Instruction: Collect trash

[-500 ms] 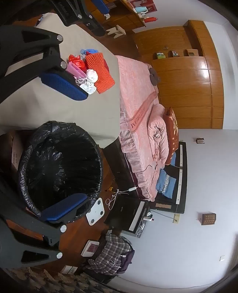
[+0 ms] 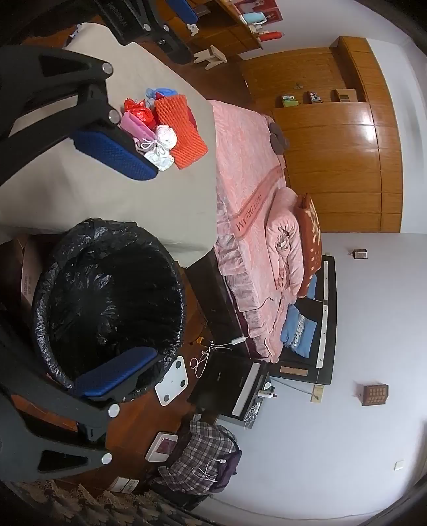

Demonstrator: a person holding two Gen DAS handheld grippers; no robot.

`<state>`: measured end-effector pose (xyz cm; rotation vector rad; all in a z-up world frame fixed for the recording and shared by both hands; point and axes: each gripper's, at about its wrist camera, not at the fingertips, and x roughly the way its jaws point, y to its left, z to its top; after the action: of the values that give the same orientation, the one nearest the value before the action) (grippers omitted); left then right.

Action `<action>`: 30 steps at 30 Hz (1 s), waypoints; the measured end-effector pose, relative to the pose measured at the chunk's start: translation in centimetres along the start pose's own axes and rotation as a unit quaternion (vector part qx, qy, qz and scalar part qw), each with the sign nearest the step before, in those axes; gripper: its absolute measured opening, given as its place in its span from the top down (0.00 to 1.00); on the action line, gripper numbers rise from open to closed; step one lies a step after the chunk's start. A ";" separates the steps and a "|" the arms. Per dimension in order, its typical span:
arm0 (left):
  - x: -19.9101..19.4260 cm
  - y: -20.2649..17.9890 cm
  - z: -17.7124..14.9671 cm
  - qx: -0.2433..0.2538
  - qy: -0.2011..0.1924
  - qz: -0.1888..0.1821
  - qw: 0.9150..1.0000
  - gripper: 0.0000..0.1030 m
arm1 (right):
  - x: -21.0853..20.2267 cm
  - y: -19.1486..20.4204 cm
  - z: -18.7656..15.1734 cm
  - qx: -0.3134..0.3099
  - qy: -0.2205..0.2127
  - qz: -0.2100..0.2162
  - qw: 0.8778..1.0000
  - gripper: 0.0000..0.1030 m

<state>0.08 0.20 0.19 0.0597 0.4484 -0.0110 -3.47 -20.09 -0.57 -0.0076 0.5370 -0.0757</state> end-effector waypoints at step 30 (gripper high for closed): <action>0.0 0.1 0.0 -0.001 -0.003 0.001 1.000 0.06 | 0.2 -0.1 -0.2 0.001 0.002 0.000 1.000 0.05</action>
<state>0.04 0.26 0.21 0.0586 0.4432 -0.0084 -3.42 -20.15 -0.84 -0.0063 0.5416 -0.0761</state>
